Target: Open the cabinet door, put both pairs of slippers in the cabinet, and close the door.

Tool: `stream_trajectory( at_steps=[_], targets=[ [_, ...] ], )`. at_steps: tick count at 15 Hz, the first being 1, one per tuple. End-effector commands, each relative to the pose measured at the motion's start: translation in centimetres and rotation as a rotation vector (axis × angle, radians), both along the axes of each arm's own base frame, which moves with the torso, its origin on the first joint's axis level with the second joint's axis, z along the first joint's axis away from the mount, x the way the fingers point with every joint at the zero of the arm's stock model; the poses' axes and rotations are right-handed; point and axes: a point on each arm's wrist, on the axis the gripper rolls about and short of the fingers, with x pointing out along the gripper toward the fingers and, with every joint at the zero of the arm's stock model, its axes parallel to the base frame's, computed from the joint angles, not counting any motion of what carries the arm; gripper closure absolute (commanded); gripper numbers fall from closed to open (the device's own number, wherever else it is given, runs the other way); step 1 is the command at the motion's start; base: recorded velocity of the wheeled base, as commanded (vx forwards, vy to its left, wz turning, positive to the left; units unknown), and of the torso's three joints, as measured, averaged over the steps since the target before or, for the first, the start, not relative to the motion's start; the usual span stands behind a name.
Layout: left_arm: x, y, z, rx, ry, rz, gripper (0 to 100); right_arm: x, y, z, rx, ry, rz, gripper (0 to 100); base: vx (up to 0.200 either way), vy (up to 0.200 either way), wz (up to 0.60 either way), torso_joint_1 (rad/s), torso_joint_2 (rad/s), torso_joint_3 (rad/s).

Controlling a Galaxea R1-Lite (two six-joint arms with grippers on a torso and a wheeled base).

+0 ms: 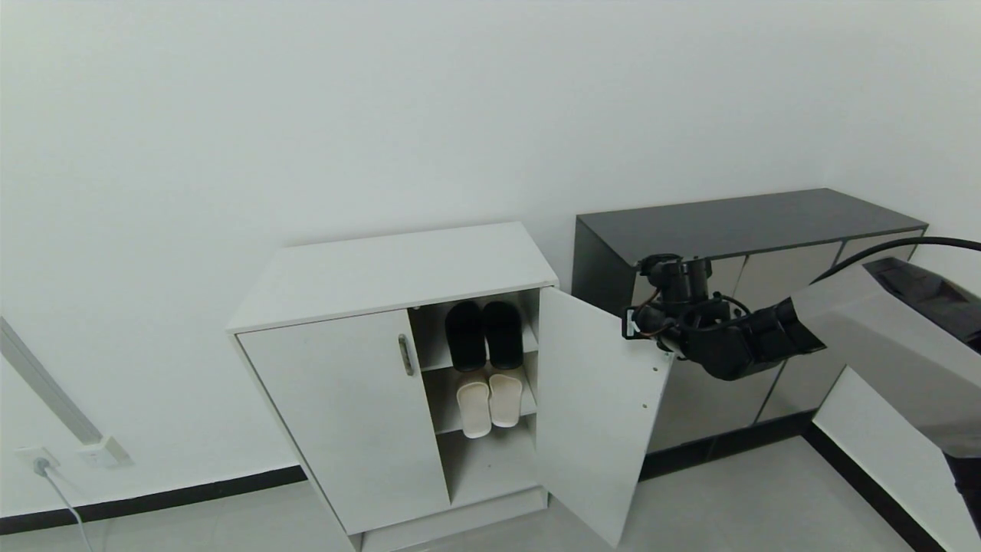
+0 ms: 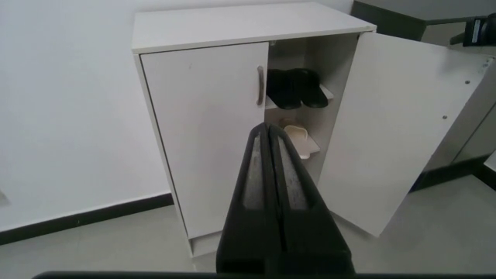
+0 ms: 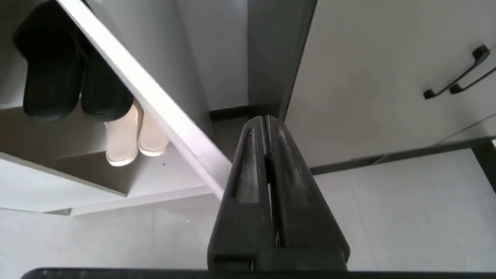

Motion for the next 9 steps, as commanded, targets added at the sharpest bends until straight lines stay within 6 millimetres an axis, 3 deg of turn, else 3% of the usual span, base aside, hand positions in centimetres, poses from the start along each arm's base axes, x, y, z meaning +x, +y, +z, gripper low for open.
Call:
stream_trajectory(
  at_steps=[1,5,9],
  targets=[
    [0.0,0.0,0.0,-0.001,0.000,0.001,100,-0.1,0.1,0.0,0.000,0.003,0.003,100,0.000,0.000,0.00,0.000,0.00,0.000],
    [0.0,0.0,0.0,0.001,-0.001,-0.001,100,-0.7,0.6,0.0,-0.004,0.011,0.016,100,0.000,0.000,0.00,0.000,0.00,0.000],
    [0.0,0.0,0.0,-0.001,0.000,0.001,100,-3.8,3.1,1.2,-0.007,0.021,0.090,100,0.000,0.000,0.00,0.000,0.00,0.000]
  ],
)
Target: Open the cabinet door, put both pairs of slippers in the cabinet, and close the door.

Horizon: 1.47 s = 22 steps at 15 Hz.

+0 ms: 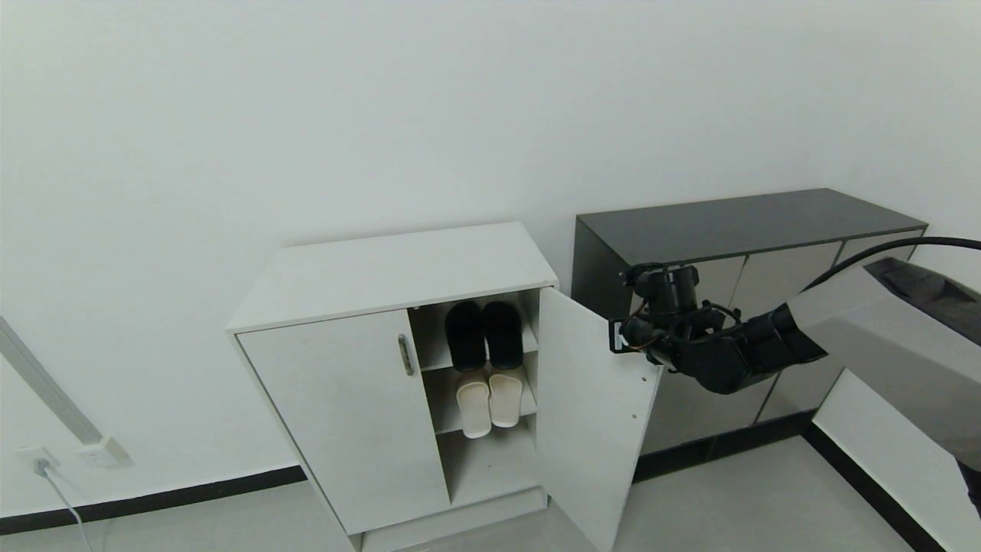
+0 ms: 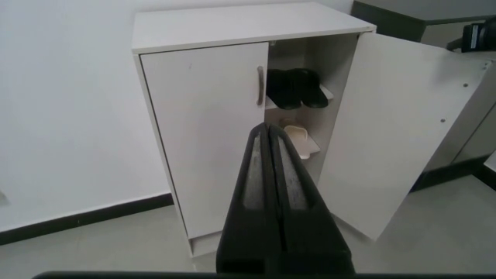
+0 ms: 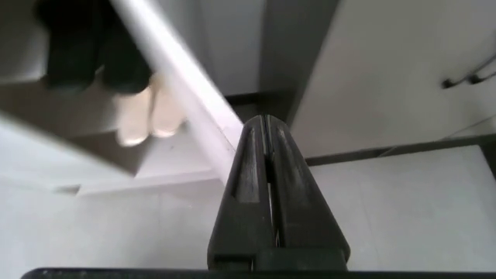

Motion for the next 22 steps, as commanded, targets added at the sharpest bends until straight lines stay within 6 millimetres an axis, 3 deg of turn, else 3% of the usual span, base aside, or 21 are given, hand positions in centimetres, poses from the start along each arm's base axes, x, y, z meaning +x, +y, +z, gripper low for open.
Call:
stream_trajectory(
  at_steps=[1,6,9,14,20,22],
  targets=[
    [0.0,0.0,0.0,-0.001,0.001,0.001,100,-1.8,1.2,1.6,0.013,-0.016,0.040,100,0.000,0.000,0.00,0.000,0.00,0.000],
    [0.0,0.0,0.0,-0.001,0.001,0.001,100,-6.0,4.5,2.9,0.037,-0.008,0.143,100,0.000,0.000,0.00,0.000,0.00,0.000],
    [0.0,0.0,0.0,-0.001,0.001,0.001,100,-7.7,4.9,2.9,0.013,0.001,0.206,100,0.000,0.000,0.00,0.000,0.00,0.000],
    [0.0,0.0,0.0,-0.001,0.001,0.001,100,-8.0,4.9,2.6,0.008,-0.013,0.229,100,0.000,0.000,0.00,0.000,0.00,0.000],
    [0.0,0.0,0.0,-0.001,-0.001,0.001,100,-8.6,4.7,3.1,0.025,-0.010,0.272,100,0.000,0.000,0.60,0.006,0.00,0.002],
    [0.0,0.0,0.0,-0.001,-0.001,0.001,100,-8.6,4.6,3.1,0.028,-0.014,0.274,100,0.000,0.000,0.00,0.000,0.00,0.000]
  ],
)
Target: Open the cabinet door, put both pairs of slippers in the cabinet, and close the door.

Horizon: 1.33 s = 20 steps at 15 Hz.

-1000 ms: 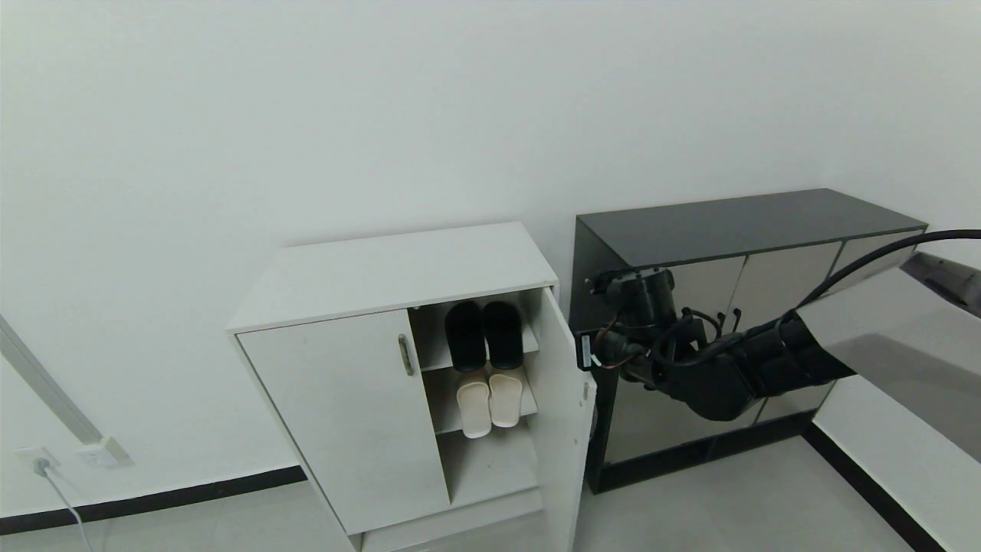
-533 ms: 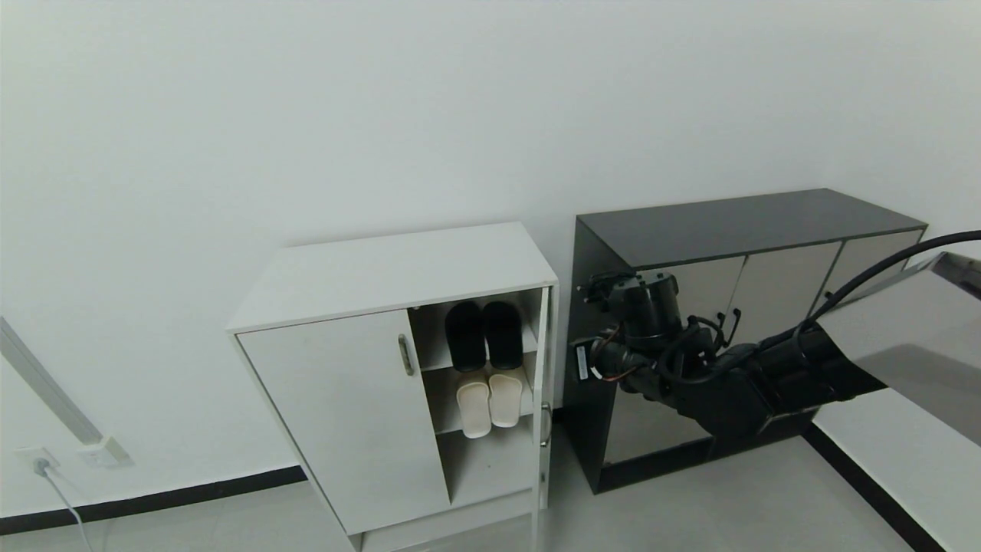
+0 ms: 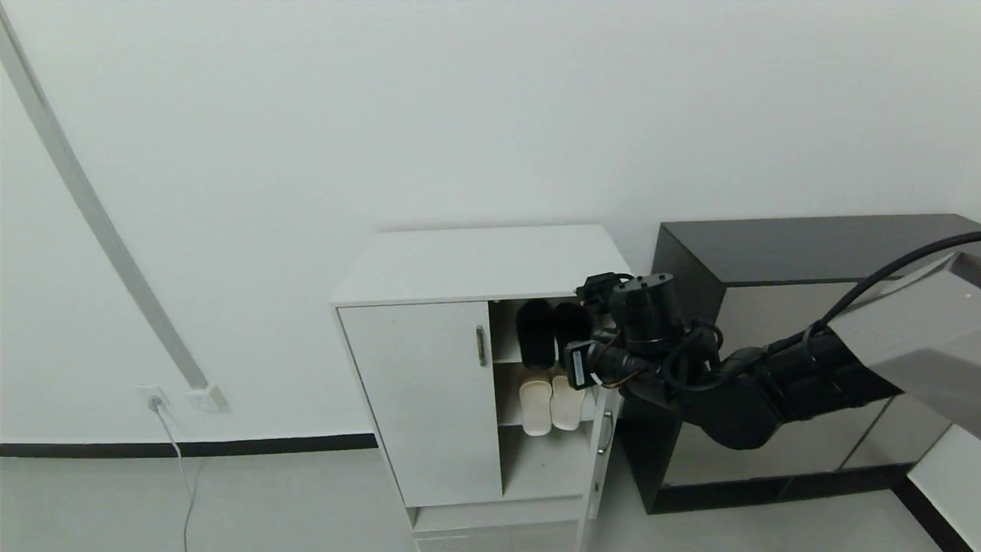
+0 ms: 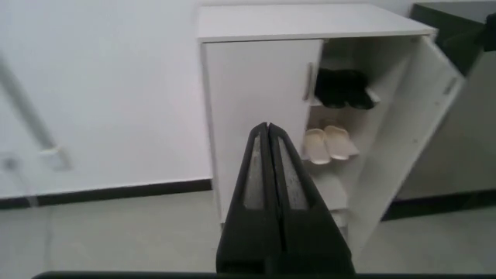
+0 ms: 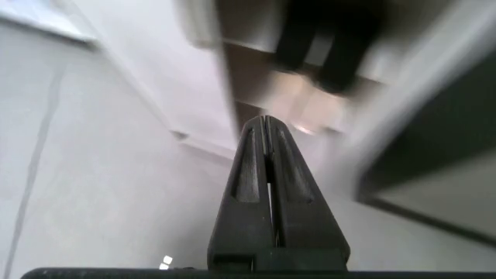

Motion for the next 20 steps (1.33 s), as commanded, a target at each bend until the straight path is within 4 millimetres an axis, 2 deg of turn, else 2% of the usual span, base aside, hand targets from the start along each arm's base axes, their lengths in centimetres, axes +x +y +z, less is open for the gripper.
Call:
stream_trajectory(
  at_steps=[1,3,6,9,12,15,17,20],
  targets=[
    [0.0,0.0,0.0,0.000,0.002,0.000,100,0.0,-0.2,0.2,0.002,-0.005,-0.006,100,0.000,0.000,0.00,0.000,0.00,0.000],
    [0.0,0.0,0.0,0.003,0.002,-0.002,100,-0.1,-1.0,0.2,-0.030,-0.018,-0.029,100,0.000,0.000,0.00,0.000,0.00,0.000],
    [0.0,0.0,0.0,0.006,0.002,-0.002,100,-1.9,-3.6,1.4,-0.060,-0.018,-0.048,100,0.000,0.000,0.00,0.000,0.00,0.000],
    [0.0,0.0,0.0,0.007,0.003,-0.003,100,-3.7,-5.2,0.5,-0.100,0.024,-0.050,100,0.133,0.000,0.00,0.000,0.00,0.002],
    [0.0,0.0,0.0,0.006,0.002,-0.003,100,-4.4,-6.7,-1.0,-0.173,0.066,-0.054,100,0.200,0.000,0.00,0.001,-0.01,0.015],
    [0.0,0.0,0.0,0.006,0.002,-0.002,100,-4.4,-6.8,-2.4,-0.201,0.108,-0.054,100,0.000,0.000,0.00,0.000,0.00,0.000],
    [0.0,0.0,0.0,0.006,0.002,-0.002,100,-3.8,-6.5,-3.7,-0.218,0.134,-0.053,100,0.000,0.000,0.00,0.000,0.00,0.000],
    [0.0,0.0,0.0,0.006,0.002,-0.002,100,-2.8,-5.9,-4.6,-0.218,0.144,-0.050,100,0.000,0.000,0.00,0.000,0.00,0.000]
  ],
)
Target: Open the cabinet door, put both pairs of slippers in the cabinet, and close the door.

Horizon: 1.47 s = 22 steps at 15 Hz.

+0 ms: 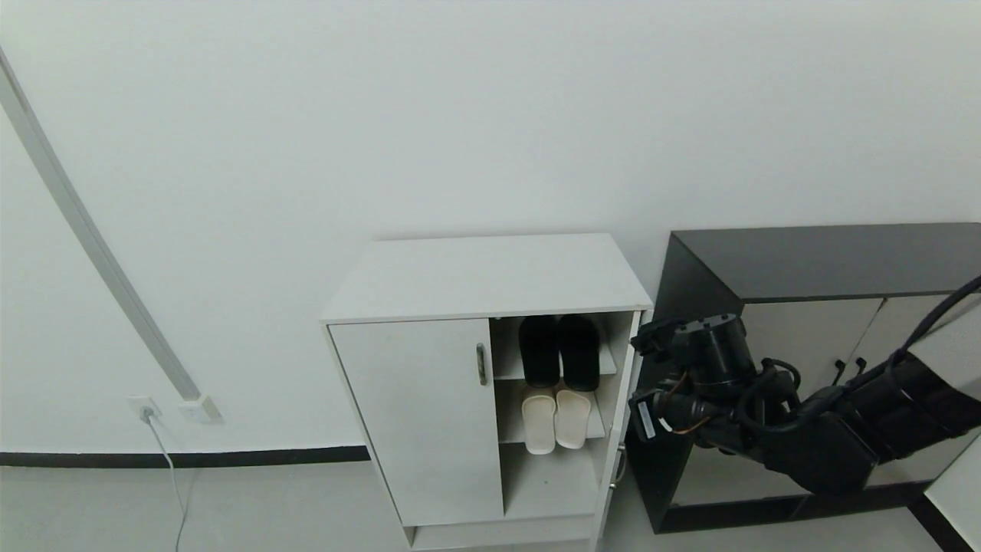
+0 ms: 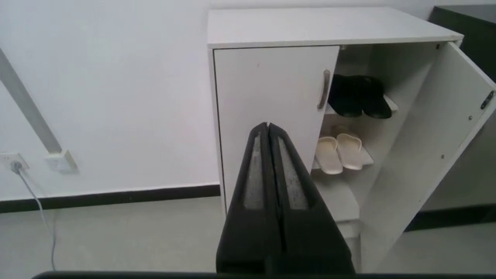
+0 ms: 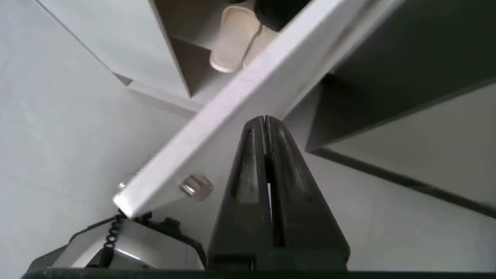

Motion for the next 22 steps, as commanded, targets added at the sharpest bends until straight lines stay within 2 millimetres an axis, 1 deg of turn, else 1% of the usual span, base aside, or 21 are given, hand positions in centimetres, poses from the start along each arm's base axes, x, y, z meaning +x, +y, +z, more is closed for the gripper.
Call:
stream_trajectory(
  at_steps=[1,5,11,14,17,18,21,22],
  targets=[
    [0.0,0.0,0.0,0.000,-0.001,0.000,100,1.1,0.7,-1.4,-0.012,0.021,0.000,100,0.000,0.000,0.00,0.000,0.00,0.000],
    [0.0,0.0,0.0,0.000,-0.001,0.000,100,2.4,1.7,-1.5,0.007,0.000,0.002,100,0.000,0.000,0.00,0.000,0.00,0.000],
    [0.0,0.0,0.0,0.000,0.001,0.000,100,3.1,3.6,-1.6,0.046,-0.056,0.035,100,0.000,0.000,0.00,0.000,0.00,0.000],
    [0.0,0.0,0.0,-0.002,0.001,0.000,100,4.5,5.1,-2.3,0.068,-0.075,0.043,100,0.000,0.000,0.00,0.000,0.00,0.000],
    [0.0,0.0,0.0,-0.003,0.001,0.000,100,6.0,5.9,-3.5,0.122,-0.109,0.022,100,0.000,0.000,0.00,0.000,0.00,0.000],
    [0.0,0.0,0.0,-0.003,-0.001,0.000,100,6.2,6.0,-3.6,0.126,-0.115,0.021,100,0.000,0.000,0.00,0.000,0.00,0.000],
    [0.0,0.0,0.0,-0.003,0.002,0.000,100,7.8,6.8,-4.4,0.159,-0.171,0.011,100,0.000,0.000,0.00,0.000,0.00,0.000],
    [0.0,0.0,0.0,-0.003,0.001,0.000,100,8.0,6.9,-4.5,0.164,-0.179,0.011,100,0.000,0.000,0.00,0.000,0.00,0.000]
  ],
)
